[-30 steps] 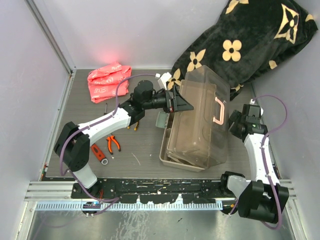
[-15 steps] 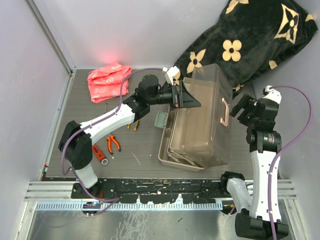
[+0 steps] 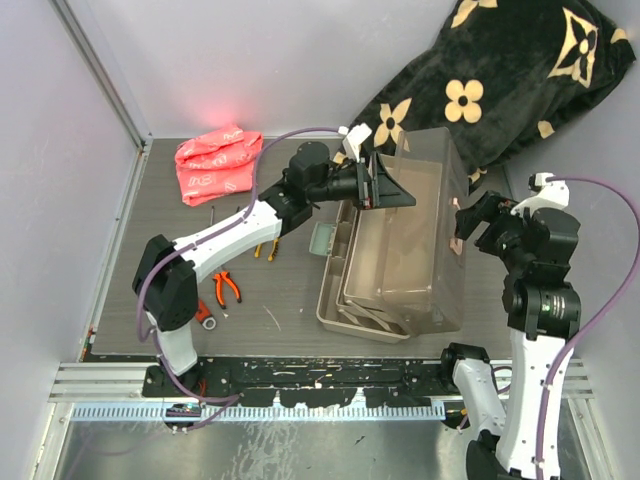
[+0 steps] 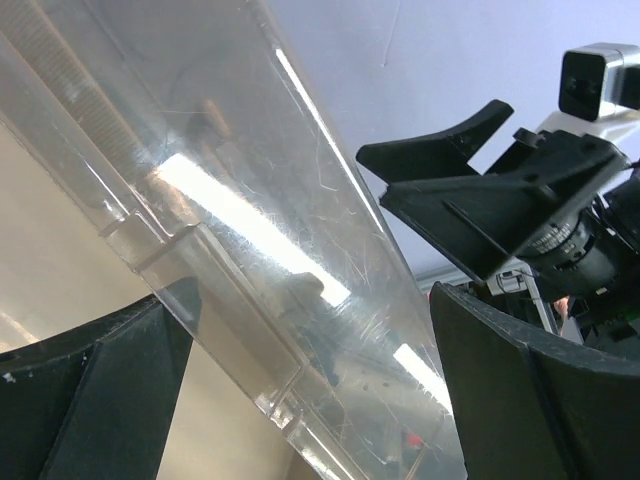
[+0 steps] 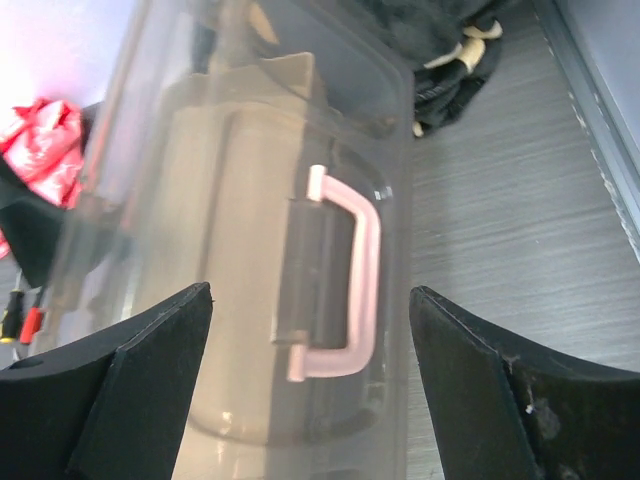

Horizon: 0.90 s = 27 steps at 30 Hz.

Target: Pack the tool kit

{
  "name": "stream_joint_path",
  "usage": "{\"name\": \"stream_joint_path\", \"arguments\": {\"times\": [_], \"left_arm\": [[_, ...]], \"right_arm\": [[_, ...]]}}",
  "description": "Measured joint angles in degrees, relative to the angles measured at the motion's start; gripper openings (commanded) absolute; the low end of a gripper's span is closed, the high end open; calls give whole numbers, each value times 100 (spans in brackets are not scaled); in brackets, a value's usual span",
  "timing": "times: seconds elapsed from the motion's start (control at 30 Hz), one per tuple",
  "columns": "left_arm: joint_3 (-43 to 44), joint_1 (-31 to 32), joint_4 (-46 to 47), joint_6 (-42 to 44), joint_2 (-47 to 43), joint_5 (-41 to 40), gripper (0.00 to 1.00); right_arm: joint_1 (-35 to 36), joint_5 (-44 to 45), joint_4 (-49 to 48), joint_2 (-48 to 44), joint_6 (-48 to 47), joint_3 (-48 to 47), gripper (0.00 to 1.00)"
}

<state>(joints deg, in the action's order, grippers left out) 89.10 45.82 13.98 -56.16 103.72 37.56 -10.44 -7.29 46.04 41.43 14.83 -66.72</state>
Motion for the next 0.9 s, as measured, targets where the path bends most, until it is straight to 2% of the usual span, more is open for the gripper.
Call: {"name": "stream_joint_path", "arguments": {"times": [0.17, 0.47, 0.9], "left_arm": [[221, 107, 48, -4, 131, -26, 99], [452, 184, 247, -44, 518, -33, 99], [1220, 542, 192, -22, 1078, -116, 99]], "right_arm": [[0, -326, 87, -219, -74, -136, 85], [0, -356, 376, -310, -81, -192, 85], [0, -667, 726, -772, -48, -745, 85]]}}
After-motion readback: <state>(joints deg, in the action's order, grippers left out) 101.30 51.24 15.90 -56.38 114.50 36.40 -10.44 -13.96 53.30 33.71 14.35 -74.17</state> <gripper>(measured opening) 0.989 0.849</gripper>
